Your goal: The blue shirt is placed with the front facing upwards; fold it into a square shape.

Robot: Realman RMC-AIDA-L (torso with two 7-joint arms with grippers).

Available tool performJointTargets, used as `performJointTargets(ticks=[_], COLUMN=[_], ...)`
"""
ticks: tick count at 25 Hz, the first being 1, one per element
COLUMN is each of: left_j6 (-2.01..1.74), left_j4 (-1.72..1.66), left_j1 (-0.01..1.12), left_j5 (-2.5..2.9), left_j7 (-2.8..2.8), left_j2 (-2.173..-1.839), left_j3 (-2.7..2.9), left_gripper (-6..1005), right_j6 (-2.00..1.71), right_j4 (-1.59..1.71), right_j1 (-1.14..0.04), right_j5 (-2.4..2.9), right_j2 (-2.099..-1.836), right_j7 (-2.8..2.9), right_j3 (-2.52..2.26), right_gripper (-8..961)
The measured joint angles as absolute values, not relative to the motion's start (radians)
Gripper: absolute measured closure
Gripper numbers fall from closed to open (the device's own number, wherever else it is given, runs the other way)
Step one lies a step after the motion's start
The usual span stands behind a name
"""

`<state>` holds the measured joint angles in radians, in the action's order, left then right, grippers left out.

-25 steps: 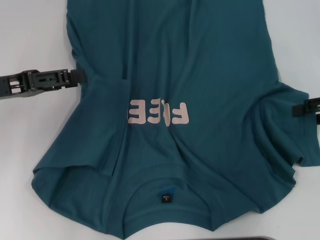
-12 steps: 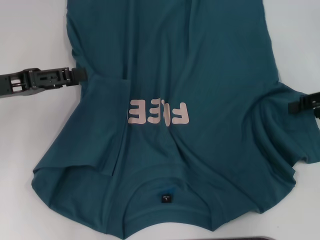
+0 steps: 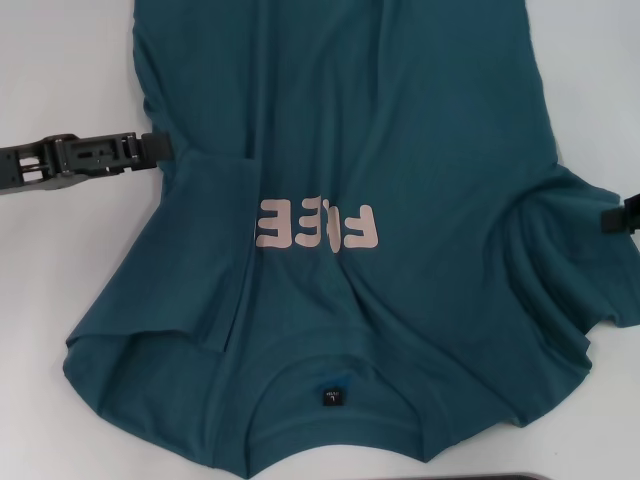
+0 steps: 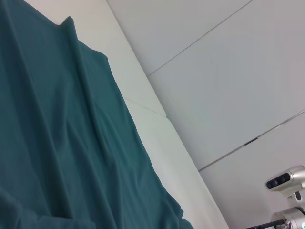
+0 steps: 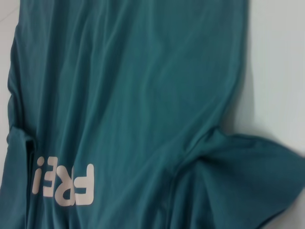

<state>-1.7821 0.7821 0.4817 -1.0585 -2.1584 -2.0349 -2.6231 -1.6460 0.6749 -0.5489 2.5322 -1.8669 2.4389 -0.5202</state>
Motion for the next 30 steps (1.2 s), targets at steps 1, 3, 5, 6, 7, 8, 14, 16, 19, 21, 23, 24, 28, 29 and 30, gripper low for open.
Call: performJointTargets(ticks=[1,3,5,6,7,8,14,16,19,21,23,24,28,29,30], left_j6=[-1.782,-1.782,-1.782,-1.783,-1.783,-1.783,-1.783,-1.781,-1.779,-1.779,-1.780,-1.781,-1.780,-1.778,-1.777], left_j4=[0.782,0.781,0.781,0.781,0.781,0.782,0.778,0.775,0.775,0.777,0.779,0.779,0.780,0.780,0.781], left_j1=[0.482,0.482,0.480,0.479,0.479,0.478,0.475,0.474,0.474,0.474,0.474,0.474,0.474,0.474,0.474], left_j5=[-1.059,-1.059,-1.059,-1.059,-1.059,-1.059,-1.059,-1.059,-1.059,-1.060,-1.060,-1.060,-1.062,-1.062,-1.062], left_j7=[-2.158,-2.158,-2.158,-2.158,-2.158,-2.158,-2.158,-2.159,-2.166,-2.168,-2.169,-2.169,-2.169,-2.169,-2.169], left_j2=[-2.035,-2.035,-2.035,-2.035,-2.036,-2.035,-2.036,-2.037,-2.037,-2.038,-2.038,-2.038,-2.036,-2.036,-2.035], left_j3=[-2.623,-2.623,-2.623,-2.623,-2.623,-2.623,-2.624,-2.625,-2.625,-2.628,-2.640,-2.649,-2.674,-2.680,-2.686], left_gripper=[353,353,353,353,353,353,353,353,353,353,353,353,353,353,352], right_j6=[-1.646,-1.645,-1.645,-1.644,-1.645,-1.644,-1.644,-1.644,-1.641,-1.651,-1.676,-1.689,-1.766,-1.782,-1.791], right_j4=[0.675,0.675,0.675,0.675,0.679,0.684,0.783,0.800,0.801,0.786,0.772,0.768,0.773,0.774,0.774], right_j1=[-0.549,-0.549,-0.550,-0.550,-0.549,-0.546,-0.524,-0.529,-0.546,-0.560,-0.570,-0.575,-0.589,-0.593,-0.598], right_j5=[2.532,2.532,2.532,2.532,2.532,2.532,2.527,2.527,2.525,2.527,2.528,2.528,2.507,2.501,2.497], right_j2=[-1.867,-1.867,-1.868,-1.867,-1.864,-1.861,-1.852,-1.853,-1.859,-1.861,-1.863,-1.865,-1.877,-1.881,-1.885], right_j7=[2.439,2.439,2.439,2.440,2.444,2.449,2.501,2.502,2.501,2.499,2.499,2.500,2.499,2.498,2.496], right_j3=[-0.520,-0.523,-0.527,-0.527,-0.527,-0.526,-0.498,-0.478,-0.465,-0.477,-0.493,-0.499,-0.501,-0.502,-0.502], right_gripper=[708,786,817,832,848,863,941,940,939,938,937,937,935,935,935])
